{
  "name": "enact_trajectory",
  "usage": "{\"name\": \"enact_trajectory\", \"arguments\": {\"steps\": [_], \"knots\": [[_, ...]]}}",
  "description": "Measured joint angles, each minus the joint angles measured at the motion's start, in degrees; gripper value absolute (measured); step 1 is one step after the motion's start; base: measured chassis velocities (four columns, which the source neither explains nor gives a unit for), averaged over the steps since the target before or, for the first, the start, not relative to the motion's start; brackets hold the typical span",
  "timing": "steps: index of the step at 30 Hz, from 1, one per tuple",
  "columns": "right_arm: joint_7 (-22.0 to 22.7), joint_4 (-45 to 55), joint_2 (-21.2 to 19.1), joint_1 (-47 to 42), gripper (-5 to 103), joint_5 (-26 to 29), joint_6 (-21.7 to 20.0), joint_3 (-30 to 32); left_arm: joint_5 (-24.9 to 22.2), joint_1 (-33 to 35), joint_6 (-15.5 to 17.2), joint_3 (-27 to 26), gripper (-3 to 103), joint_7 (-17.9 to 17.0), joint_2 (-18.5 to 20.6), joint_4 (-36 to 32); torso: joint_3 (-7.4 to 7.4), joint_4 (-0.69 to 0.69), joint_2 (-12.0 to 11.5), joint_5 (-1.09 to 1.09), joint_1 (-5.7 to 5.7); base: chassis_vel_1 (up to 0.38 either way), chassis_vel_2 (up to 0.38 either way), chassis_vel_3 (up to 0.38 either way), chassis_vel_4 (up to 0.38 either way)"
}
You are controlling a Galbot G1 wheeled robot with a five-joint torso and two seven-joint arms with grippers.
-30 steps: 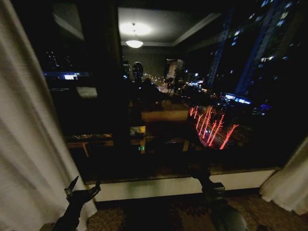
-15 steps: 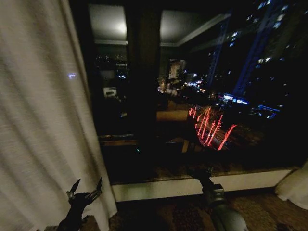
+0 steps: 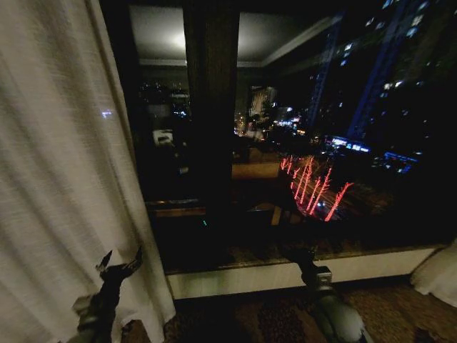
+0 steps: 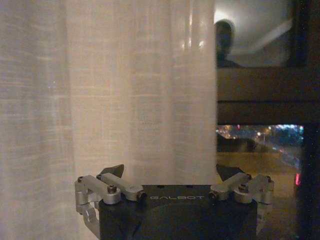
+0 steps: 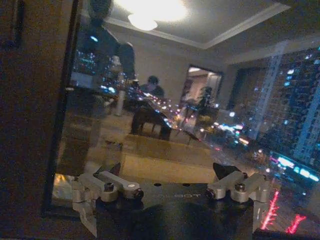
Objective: Open the curtains by pulling them apart, changing their state from closed to fully open.
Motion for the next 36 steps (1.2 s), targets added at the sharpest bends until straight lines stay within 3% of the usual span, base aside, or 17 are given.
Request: {"name": "enact_trajectory", "arguments": {"steps": [9,16,20,24,26,28,30,33,36], "knots": [[1.89,-5.29,0.94,4.23,100,-0.25,0.24,0.1,-0.94,-11.17,3.37,3.66,100,-0.78,7.21,7.97,0.0,-0.01,0.0,0.06,0.0,0.0,0.0,0.0,0.0],[2.28,-7.08,1.18,7.37,100,-0.33,-0.11,-0.5,-1.23,-13.2,3.81,4.93,101,0.37,7.76,9.72,0.0,0.01,0.0,0.03,0.0,0.0,0.0,0.0,0.0],[2.47,-7.73,1.28,8.94,100,-0.35,-0.42,-0.81,-1.84,-13.24,3.83,5.32,93,0.69,7.22,9.72,0.0,0.0,0.0,0.04,0.01,0.0,0.0,0.0,0.0],[2.48,-7.89,1.39,9.97,100,-0.34,-1.8,-1.2,-1.89,-12.24,3.82,5.4,71,1.78,6.65,9.31,-0.01,0.0,0.01,0.04,0.0,0.0,0.0,0.0,0.0],[2.48,-7.8,1.38,10.01,100,-0.32,-2.03,-1.26,-1.87,-12.1,3.82,5.37,71,1.95,6.48,9.27,0.0,0.0,0.0,0.04,0.0,0.0,0.0,0.0,0.0],[2.4,-7.52,1.25,10.03,100,-0.28,-2.41,-1.51,-1.83,-11.68,3.83,5.14,55,2.1,5.89,8.72,0.0,-0.01,0.0,0.04,0.0,0.0,0.0,0.0,0.0],[2.32,-7.5,1.23,10.03,100,-0.27,-2.42,-1.59,-1.83,-11.53,3.86,5.11,55,2.11,5.8,8.52,0.0,0.0,0.0,0.04,0.0,0.0,0.0,0.0,0.0],[2.06,-7.48,1.36,9.87,100,-0.18,-2.41,-2.13,-1.83,-10.66,4.27,4.69,39,2.26,5.71,7.48,-0.01,0.0,0.01,0.04,0.0,0.0,0.0,0.0,0.0],[2.01,-7.4,1.59,9.76,100,-0.16,-2.36,-2.3,-1.87,-10.15,4.54,4.41,33,2.33,5.71,6.9,-0.01,0.0,0.0,0.05,0.0,0.0,0.0,0.0,0.0]]}}
